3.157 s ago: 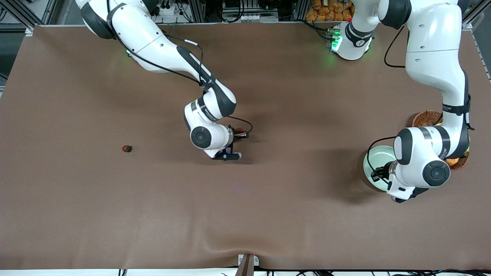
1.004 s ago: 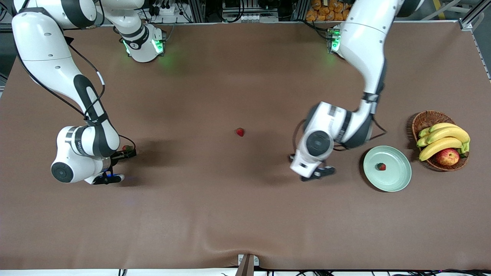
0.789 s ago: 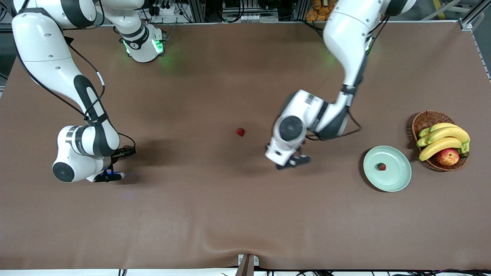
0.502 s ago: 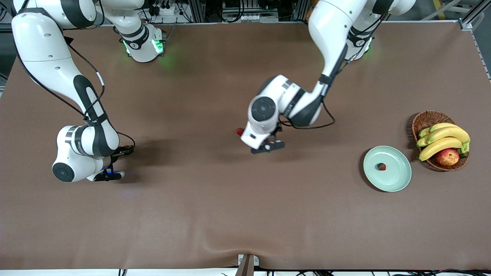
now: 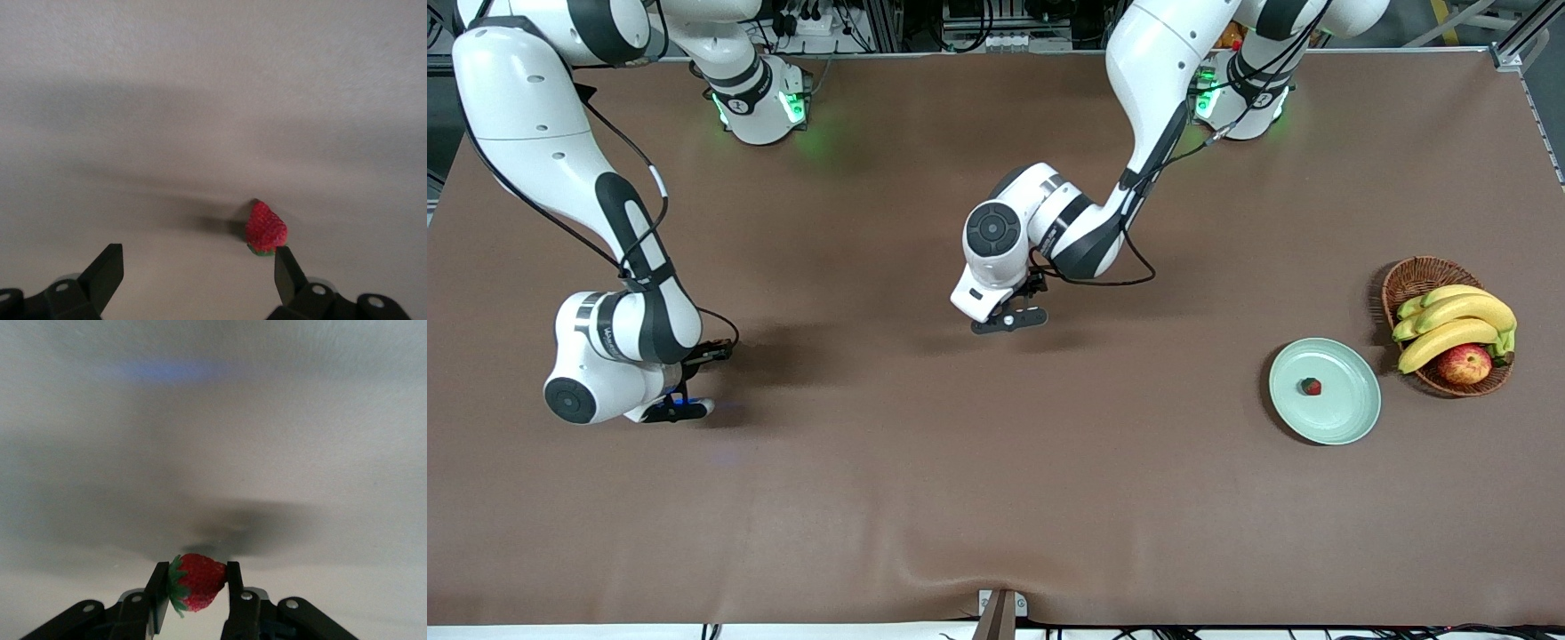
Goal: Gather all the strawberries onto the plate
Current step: 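Grasp the mid-table strawberry with the left gripper while the right gripper grasps the last, then carry the strawberry to the plate with the left gripper while the right gripper lifts another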
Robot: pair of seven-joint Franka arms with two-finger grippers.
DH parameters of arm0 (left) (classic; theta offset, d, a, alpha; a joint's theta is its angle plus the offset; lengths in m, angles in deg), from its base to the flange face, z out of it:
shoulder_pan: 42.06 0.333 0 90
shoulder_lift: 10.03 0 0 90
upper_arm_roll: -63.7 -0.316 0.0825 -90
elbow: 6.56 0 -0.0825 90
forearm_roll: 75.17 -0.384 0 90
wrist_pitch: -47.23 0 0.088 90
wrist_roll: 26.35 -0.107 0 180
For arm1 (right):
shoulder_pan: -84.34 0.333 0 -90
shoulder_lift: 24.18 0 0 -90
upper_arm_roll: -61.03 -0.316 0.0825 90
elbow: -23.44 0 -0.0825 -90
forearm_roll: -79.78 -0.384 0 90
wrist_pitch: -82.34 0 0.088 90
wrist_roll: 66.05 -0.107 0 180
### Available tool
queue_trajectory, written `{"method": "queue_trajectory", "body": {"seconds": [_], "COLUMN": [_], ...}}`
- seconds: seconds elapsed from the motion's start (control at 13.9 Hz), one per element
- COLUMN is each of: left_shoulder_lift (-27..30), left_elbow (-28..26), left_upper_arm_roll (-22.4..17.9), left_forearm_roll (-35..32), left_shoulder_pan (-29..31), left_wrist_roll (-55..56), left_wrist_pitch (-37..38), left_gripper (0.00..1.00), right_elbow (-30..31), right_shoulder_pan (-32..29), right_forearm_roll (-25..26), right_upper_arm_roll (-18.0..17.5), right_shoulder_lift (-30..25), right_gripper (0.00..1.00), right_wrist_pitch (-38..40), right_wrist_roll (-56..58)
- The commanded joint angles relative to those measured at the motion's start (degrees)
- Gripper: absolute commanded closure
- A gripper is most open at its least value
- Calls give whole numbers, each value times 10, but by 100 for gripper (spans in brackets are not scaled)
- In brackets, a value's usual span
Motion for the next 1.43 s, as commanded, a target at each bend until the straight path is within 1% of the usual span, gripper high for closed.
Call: {"method": "queue_trajectory", "body": {"seconds": [0.0, 0.07, 0.22, 0.29, 0.36, 0.57, 0.72, 1.0, 1.08, 1.15, 1.22, 1.29, 1.36], "left_shoulder_lift": [-17, -20, -29, -35, -38, -47, -48, -52, -53, -53, -53, -53, -53], "left_elbow": [8, 8, 8, 8, 8, 8, 8, 8, 8, 7, 7, 7, 7], "left_upper_arm_roll": [-4, -4, -4, -5, -5, -6, -8, -9, -9, -9, -9, -9, -9], "left_forearm_roll": [10, 9, 8, 7, 5, 3, 3, 1, 2, 1, 1, 1, 0], "left_shoulder_pan": [-18, -21, -27, -31, -34, -34, -34, -34, -34, -34, -34, -34, -34], "left_wrist_roll": [15, 22, 36, 41, 42, 42, 41, 41, 42, 41, 41, 41, 40], "left_wrist_pitch": [-20, -36, -67, -78, -85, -108, -113, -124, -123, -124, -123, -123, -123], "left_gripper": [0, 0, 0, 0, 0, 0, 0, 0, 35, 73, 96, 100, 100], "right_elbow": [-73, -92, -111, -115, -117, -117, -117, -117, -117, -117, -117, -117, -117], "right_shoulder_pan": [26, 40, 63, 74, 80, 85, 85, 93, 98, 100, 104, 106, 107], "right_forearm_roll": [9, 8, -1, -7, -24, -95, -108, -116, -126, -135, -138, -139, -139], "right_upper_arm_roll": [-4, -5, -8, -16, -26, -27, -27, -29, -29, -29, -29, -29, -29], "right_shoulder_lift": [-8, -9, -9, -10, -11, -11, -10, -9, -9, -9, -9, -9, -9], "right_gripper": [94, 95, 95, 95, 95, 95, 95, 95, 95, 95, 95, 95, 95], "right_wrist_pitch": [78, 93, 108, 108, 108, 106, 105, 103, 102, 102, 102, 102, 101], "right_wrist_roll": [-14, -45, -123, -154, -178, -198, -199, -215, -222, -230, -233, -234, -237]}}
